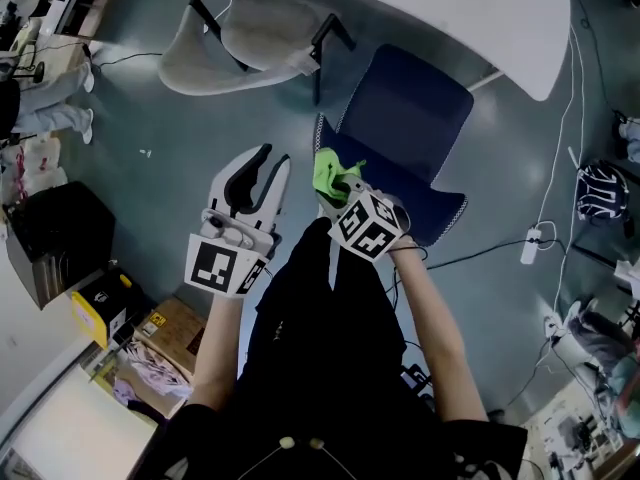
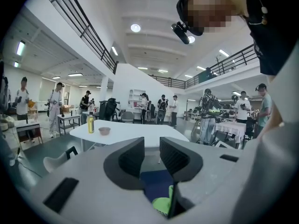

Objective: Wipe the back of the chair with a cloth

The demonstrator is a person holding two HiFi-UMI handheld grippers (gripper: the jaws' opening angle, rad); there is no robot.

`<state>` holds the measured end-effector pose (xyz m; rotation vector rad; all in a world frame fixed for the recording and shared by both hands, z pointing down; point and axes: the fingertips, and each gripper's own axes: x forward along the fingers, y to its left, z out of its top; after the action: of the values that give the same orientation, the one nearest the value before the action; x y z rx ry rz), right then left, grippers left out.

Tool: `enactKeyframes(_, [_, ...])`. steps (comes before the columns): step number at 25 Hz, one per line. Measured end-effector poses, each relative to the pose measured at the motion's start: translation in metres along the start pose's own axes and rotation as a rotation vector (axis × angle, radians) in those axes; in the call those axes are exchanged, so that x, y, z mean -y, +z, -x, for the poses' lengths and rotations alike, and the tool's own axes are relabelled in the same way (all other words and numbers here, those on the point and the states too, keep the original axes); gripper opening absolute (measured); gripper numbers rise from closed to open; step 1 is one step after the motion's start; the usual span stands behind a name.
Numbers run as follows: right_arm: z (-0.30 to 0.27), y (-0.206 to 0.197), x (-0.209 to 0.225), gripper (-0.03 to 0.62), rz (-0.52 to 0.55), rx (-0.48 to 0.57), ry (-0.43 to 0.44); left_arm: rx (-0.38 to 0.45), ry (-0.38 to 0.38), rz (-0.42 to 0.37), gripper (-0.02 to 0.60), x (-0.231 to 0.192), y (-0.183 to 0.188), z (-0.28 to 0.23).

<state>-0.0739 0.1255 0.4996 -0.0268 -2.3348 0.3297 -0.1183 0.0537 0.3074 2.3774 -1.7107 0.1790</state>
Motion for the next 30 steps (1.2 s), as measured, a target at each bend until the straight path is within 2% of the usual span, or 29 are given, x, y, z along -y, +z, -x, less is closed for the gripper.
enactKeyframes(4, [-0.017, 0.004, 0.007, 0.02, -0.032, 0.004, 0.013, 0.0, -0.009, 0.008, 0.101, 0.0, 0.0, 0.002])
enactKeyframes(15, [-0.037, 0.004, 0.022, 0.02, -0.131, -0.065, 0.074, -0.019, -0.055, 0.034, 0.101, 0.007, -0.009, 0.005])
enactKeyframes(22, [-0.049, 0.0, 0.031, 0.02, -0.168, -0.123, 0.141, -0.032, -0.038, 0.045, 0.101, -0.004, -0.016, 0.014])
enactKeyframes(27, [-0.069, -0.002, 0.052, 0.02, -0.143, -0.138, 0.109, -0.038, -0.014, 0.05, 0.101, -0.017, -0.017, 0.021])
enactKeyframes(30, [-0.08, -0.002, 0.065, 0.02, -0.176, -0.125, 0.103, -0.045, -0.001, 0.049, 0.101, -0.024, -0.018, 0.027])
